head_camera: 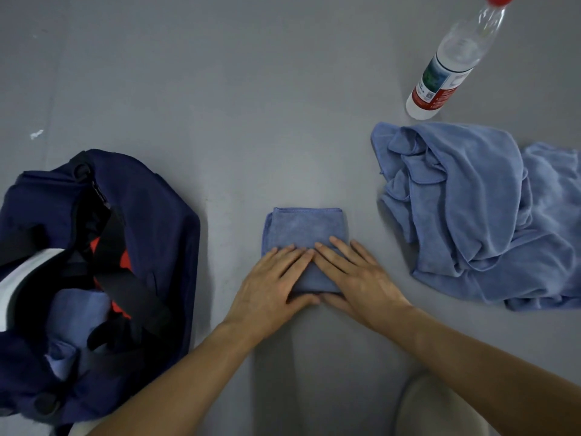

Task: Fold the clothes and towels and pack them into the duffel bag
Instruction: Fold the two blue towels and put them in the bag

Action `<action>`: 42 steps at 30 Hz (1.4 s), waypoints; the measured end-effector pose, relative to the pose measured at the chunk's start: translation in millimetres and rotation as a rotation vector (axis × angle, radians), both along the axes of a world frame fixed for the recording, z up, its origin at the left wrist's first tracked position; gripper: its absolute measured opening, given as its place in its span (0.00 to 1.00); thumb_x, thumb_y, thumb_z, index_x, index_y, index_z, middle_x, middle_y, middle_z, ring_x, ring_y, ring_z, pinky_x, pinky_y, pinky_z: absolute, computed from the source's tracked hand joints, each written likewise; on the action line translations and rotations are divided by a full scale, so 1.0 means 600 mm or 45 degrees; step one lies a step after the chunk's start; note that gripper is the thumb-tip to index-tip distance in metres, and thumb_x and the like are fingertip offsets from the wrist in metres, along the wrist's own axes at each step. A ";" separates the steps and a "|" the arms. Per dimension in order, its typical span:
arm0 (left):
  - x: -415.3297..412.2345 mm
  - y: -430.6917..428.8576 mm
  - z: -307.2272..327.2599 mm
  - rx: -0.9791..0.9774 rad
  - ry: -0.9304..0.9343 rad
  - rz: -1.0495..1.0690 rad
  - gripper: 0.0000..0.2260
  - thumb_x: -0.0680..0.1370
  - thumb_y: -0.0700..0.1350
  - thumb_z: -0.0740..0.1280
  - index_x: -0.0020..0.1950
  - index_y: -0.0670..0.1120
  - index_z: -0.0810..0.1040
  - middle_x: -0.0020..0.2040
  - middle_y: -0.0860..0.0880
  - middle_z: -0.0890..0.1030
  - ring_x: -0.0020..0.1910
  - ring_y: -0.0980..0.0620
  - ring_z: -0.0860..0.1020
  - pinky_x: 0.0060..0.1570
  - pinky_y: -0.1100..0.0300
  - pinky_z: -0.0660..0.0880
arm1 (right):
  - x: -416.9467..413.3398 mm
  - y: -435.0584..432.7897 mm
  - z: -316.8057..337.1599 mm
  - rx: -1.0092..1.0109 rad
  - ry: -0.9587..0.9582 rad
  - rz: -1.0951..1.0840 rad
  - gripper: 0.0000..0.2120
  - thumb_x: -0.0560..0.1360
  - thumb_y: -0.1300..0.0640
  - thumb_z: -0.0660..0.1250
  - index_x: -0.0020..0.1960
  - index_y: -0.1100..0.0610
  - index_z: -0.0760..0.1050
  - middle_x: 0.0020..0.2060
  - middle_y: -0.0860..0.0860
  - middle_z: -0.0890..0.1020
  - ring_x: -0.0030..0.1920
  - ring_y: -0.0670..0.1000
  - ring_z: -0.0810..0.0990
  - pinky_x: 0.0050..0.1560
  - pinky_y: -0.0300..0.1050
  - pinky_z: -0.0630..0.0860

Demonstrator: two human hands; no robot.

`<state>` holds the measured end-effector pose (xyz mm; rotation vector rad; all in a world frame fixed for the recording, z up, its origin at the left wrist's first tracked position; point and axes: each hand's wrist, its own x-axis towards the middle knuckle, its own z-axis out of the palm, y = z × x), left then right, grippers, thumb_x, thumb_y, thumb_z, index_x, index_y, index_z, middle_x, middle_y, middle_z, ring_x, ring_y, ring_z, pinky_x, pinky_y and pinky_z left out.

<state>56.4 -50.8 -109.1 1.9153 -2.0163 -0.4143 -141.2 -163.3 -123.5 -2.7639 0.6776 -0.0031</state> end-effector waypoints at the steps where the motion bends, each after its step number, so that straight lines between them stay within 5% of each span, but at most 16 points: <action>1: 0.007 0.003 -0.005 0.053 -0.011 -0.025 0.33 0.78 0.59 0.69 0.78 0.46 0.66 0.76 0.48 0.70 0.76 0.49 0.66 0.76 0.48 0.62 | 0.000 -0.003 0.002 0.015 -0.010 0.011 0.31 0.76 0.40 0.59 0.75 0.55 0.69 0.73 0.51 0.72 0.75 0.56 0.68 0.71 0.60 0.69; 4: 0.020 -0.009 -0.002 0.090 0.024 -0.015 0.29 0.78 0.49 0.69 0.77 0.47 0.66 0.72 0.48 0.74 0.73 0.49 0.70 0.73 0.53 0.66 | 0.007 -0.008 0.010 0.077 -0.093 -0.037 0.30 0.74 0.44 0.59 0.73 0.56 0.71 0.70 0.51 0.76 0.72 0.56 0.72 0.71 0.60 0.69; 8: 0.025 -0.052 0.050 0.287 0.119 0.118 0.13 0.76 0.56 0.61 0.58 0.53 0.72 0.44 0.52 0.81 0.42 0.48 0.80 0.41 0.53 0.77 | 0.022 -0.013 0.025 0.262 -0.221 -0.245 0.25 0.74 0.43 0.61 0.66 0.55 0.76 0.59 0.50 0.83 0.62 0.53 0.81 0.71 0.58 0.68; 11: 0.039 -0.068 0.059 0.527 0.141 0.128 0.23 0.73 0.68 0.55 0.54 0.53 0.76 0.44 0.53 0.81 0.43 0.49 0.80 0.42 0.52 0.76 | 0.017 -0.025 0.042 0.344 -0.267 -0.314 0.22 0.74 0.37 0.62 0.54 0.54 0.79 0.41 0.50 0.84 0.42 0.54 0.82 0.53 0.50 0.79; 14: 0.048 -0.073 0.055 0.664 0.247 0.253 0.23 0.72 0.72 0.64 0.53 0.55 0.75 0.45 0.54 0.82 0.44 0.52 0.80 0.45 0.53 0.77 | 0.019 -0.040 0.051 0.436 -0.178 -0.379 0.27 0.74 0.32 0.58 0.50 0.55 0.78 0.35 0.52 0.82 0.37 0.56 0.81 0.40 0.47 0.74; 19: 0.019 -0.072 0.057 0.697 0.178 0.667 0.25 0.70 0.72 0.67 0.53 0.55 0.67 0.40 0.56 0.77 0.41 0.52 0.77 0.41 0.55 0.74 | 0.053 -0.061 0.048 0.267 -0.072 -0.328 0.27 0.75 0.33 0.54 0.56 0.54 0.75 0.44 0.53 0.82 0.44 0.58 0.80 0.46 0.52 0.77; 22: -0.005 -0.046 0.067 0.491 0.164 0.975 0.25 0.72 0.72 0.64 0.54 0.54 0.63 0.43 0.54 0.77 0.40 0.49 0.75 0.42 0.53 0.73 | 0.061 -0.085 0.049 0.310 -0.032 -0.259 0.26 0.77 0.36 0.61 0.66 0.52 0.72 0.59 0.51 0.75 0.54 0.56 0.74 0.56 0.53 0.74; 24: -0.022 -0.016 0.066 0.400 0.255 1.207 0.25 0.74 0.72 0.60 0.55 0.53 0.63 0.46 0.51 0.79 0.43 0.46 0.78 0.45 0.51 0.75 | 0.071 -0.096 0.053 0.352 0.072 -0.224 0.24 0.78 0.39 0.63 0.68 0.51 0.70 0.60 0.51 0.73 0.57 0.56 0.72 0.60 0.53 0.72; 26: -0.042 0.009 0.064 0.457 0.459 1.494 0.28 0.73 0.74 0.57 0.53 0.50 0.66 0.44 0.50 0.81 0.42 0.45 0.81 0.44 0.48 0.79 | 0.082 -0.096 0.058 0.355 0.152 -0.222 0.22 0.79 0.41 0.63 0.67 0.52 0.71 0.57 0.53 0.75 0.58 0.57 0.72 0.60 0.53 0.71; 29: -0.079 -0.001 0.068 0.570 1.255 1.819 0.27 0.76 0.68 0.63 0.49 0.43 0.78 0.40 0.45 0.84 0.35 0.46 0.84 0.35 0.49 0.83 | 0.082 -0.084 0.056 0.374 0.152 -0.258 0.19 0.80 0.42 0.62 0.65 0.53 0.72 0.55 0.55 0.77 0.57 0.58 0.74 0.59 0.53 0.72; 33: -0.105 -0.058 0.062 0.411 1.682 1.768 0.11 0.79 0.51 0.69 0.53 0.43 0.77 0.52 0.42 0.85 0.48 0.46 0.85 0.43 0.53 0.83 | 0.061 -0.055 0.041 0.591 0.189 -0.321 0.26 0.82 0.42 0.58 0.77 0.42 0.55 0.59 0.56 0.80 0.57 0.60 0.79 0.59 0.53 0.75; 35: -0.107 -0.084 0.064 0.386 1.563 1.703 0.11 0.79 0.49 0.70 0.58 0.46 0.74 0.54 0.42 0.83 0.50 0.45 0.84 0.50 0.48 0.82 | 0.051 -0.042 0.052 0.766 0.159 -0.404 0.32 0.83 0.43 0.57 0.80 0.38 0.43 0.61 0.57 0.80 0.57 0.59 0.81 0.59 0.52 0.76; 37: -0.098 -0.097 0.087 0.416 1.457 1.626 0.15 0.79 0.51 0.70 0.61 0.47 0.72 0.53 0.45 0.83 0.51 0.46 0.83 0.55 0.45 0.81 | 0.052 -0.031 0.078 0.952 0.029 -0.504 0.32 0.83 0.45 0.57 0.80 0.37 0.41 0.60 0.57 0.81 0.55 0.57 0.81 0.56 0.48 0.76; 42: 0.020 -0.083 0.217 0.296 1.192 1.458 0.13 0.79 0.53 0.69 0.57 0.47 0.73 0.50 0.48 0.83 0.48 0.50 0.83 0.44 0.57 0.79 | 0.173 0.006 0.208 1.040 -0.104 -0.408 0.34 0.84 0.48 0.56 0.81 0.43 0.38 0.60 0.62 0.80 0.54 0.61 0.81 0.51 0.48 0.73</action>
